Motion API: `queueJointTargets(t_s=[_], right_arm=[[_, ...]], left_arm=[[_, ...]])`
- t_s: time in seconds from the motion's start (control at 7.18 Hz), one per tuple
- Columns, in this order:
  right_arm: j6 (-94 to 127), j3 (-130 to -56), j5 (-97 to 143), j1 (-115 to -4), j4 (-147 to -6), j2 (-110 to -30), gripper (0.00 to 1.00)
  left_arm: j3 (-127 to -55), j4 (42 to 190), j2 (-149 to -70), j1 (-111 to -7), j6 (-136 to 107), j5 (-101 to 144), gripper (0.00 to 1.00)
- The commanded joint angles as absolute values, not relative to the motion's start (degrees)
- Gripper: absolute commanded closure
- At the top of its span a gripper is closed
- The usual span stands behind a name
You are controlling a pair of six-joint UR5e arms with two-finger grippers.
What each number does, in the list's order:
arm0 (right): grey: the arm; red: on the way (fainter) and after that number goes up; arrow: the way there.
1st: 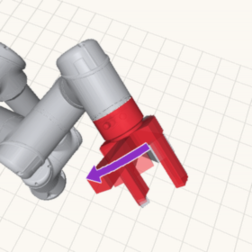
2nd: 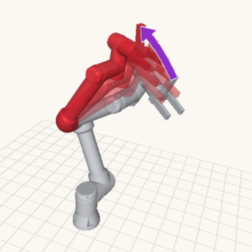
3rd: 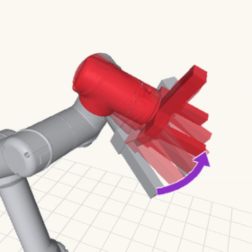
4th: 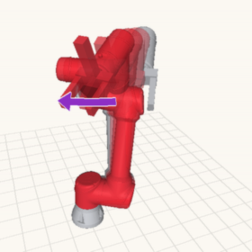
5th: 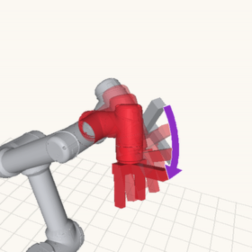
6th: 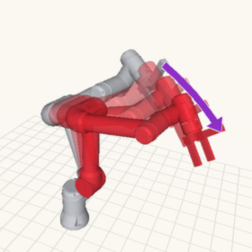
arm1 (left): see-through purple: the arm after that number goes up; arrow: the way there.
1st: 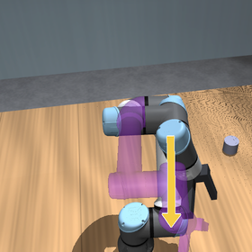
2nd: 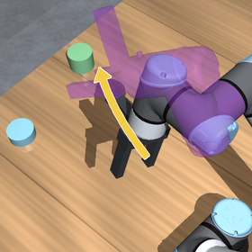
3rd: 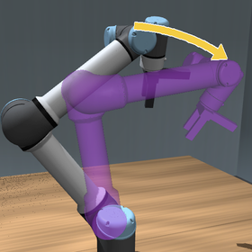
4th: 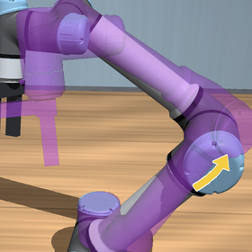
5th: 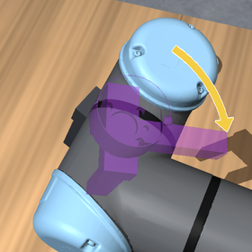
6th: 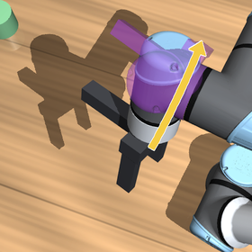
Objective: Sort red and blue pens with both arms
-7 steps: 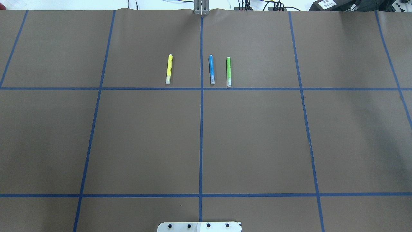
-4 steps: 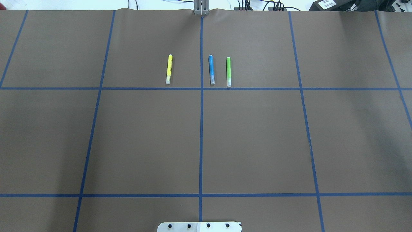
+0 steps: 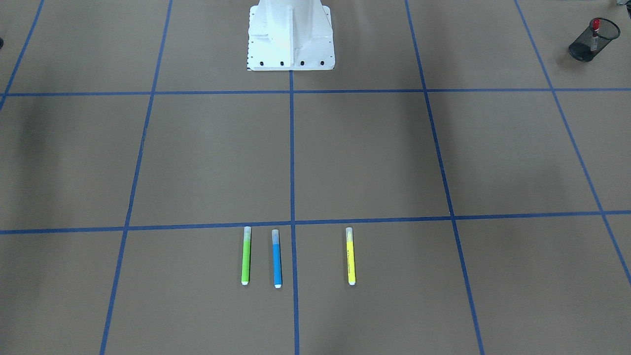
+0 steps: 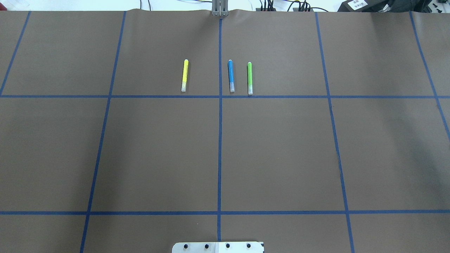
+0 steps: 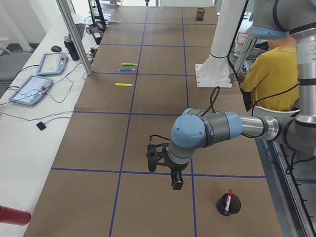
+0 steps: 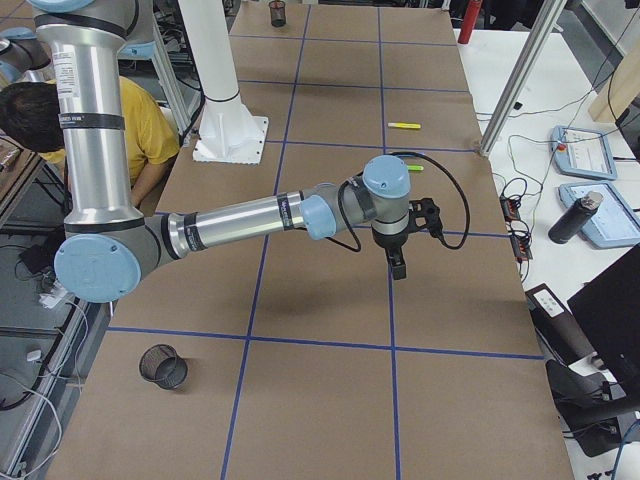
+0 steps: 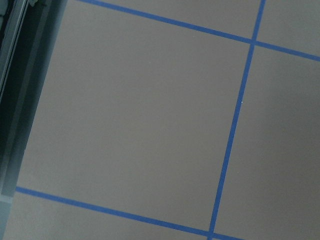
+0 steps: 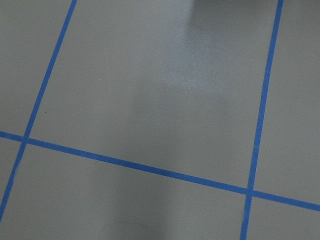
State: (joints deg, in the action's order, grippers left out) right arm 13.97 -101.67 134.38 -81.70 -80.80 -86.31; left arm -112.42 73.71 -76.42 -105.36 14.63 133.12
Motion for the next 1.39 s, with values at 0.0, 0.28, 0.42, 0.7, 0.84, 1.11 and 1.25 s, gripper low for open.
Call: queueJointTargets(t_s=[0.0,0.28,0.42,0.7,0.84,1.11,1.25], right_arm=[[26.12,-102.74,134.21,-76.76,-80.86,-82.9,0.0],[42.18,-102.57,129.67,-66.86,-81.3,-75.46,0.0],[50.45,-101.79,125.81,-61.14,-82.17,-71.15,0.0],[57.8,-99.24,122.01,-54.7,-90.05,-60.61,0.0],[58.88,-95.84,120.69,-52.49,-90.52,-56.82,0.0],[59.23,-80.33,119.71,-48.45,-90.27,-44.19,0.0],[58.63,-73.37,119.62,-46.86,-90.0,-39.25,0.0]], left_arm=[[-112.24,75.94,-81.8,-96.62,14.41,133.32,0.0],[-112.15,78.2,-83.32,-94.75,14.85,133.85,0.0],[-111.28,80.83,-83.15,-94.66,14.77,136.38,0.0],[-108.99,81.03,-83.23,-94.75,14.77,141.4,0.0],[-108.98,81.3,-82.36,-94.66,15.29,141.42,0.0],[-108.72,80.95,-82.35,-94.66,15.21,140.71,0.0],[-108.63,80.86,-82.27,-94.66,15.21,140.63,0.0]])
